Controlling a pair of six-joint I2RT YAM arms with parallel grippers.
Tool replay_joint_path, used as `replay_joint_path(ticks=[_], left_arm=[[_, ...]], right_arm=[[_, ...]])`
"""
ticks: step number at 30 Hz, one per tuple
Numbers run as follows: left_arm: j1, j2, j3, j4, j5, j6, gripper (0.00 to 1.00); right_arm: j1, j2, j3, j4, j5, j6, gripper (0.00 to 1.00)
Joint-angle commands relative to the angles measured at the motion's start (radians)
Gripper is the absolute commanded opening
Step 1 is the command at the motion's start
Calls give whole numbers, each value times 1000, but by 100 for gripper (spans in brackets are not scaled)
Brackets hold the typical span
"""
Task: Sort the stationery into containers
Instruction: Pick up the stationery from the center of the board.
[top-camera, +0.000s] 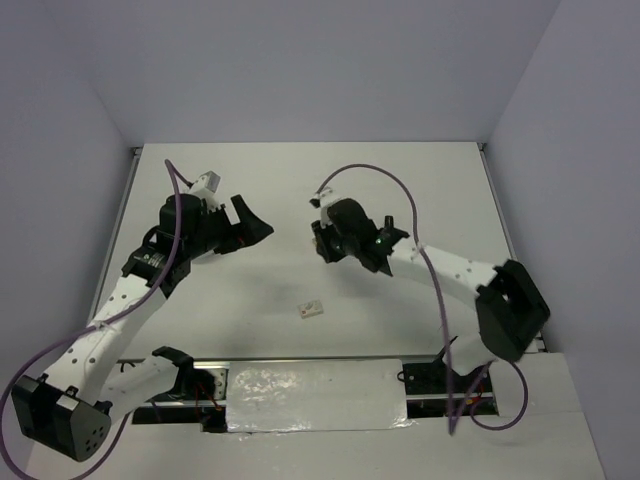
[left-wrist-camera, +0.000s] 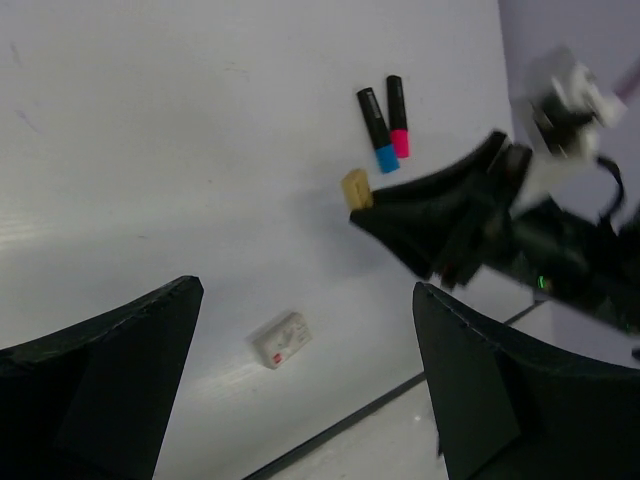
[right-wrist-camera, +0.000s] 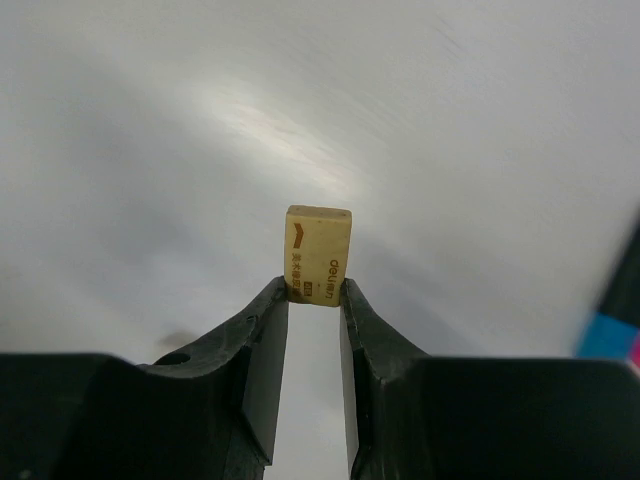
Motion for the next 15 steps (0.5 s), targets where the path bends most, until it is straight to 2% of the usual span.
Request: replay_joint_path(ticks=[1, 9, 13, 15], left_arm=[[-8, 27, 45, 105, 103, -123, 99], [-85, -30, 41, 125, 123, -144, 99], [-102, -43, 22, 183, 160, -180, 99], [-117, -39, 24, 193, 158, -181, 96]], right_arm=[[141, -193, -69, 189, -45, -47, 19], [224, -412, -215, 392, -82, -48, 19], [250, -418, -166, 360, -73, -60, 19], [281, -413, -139, 337, -57, -83, 20]])
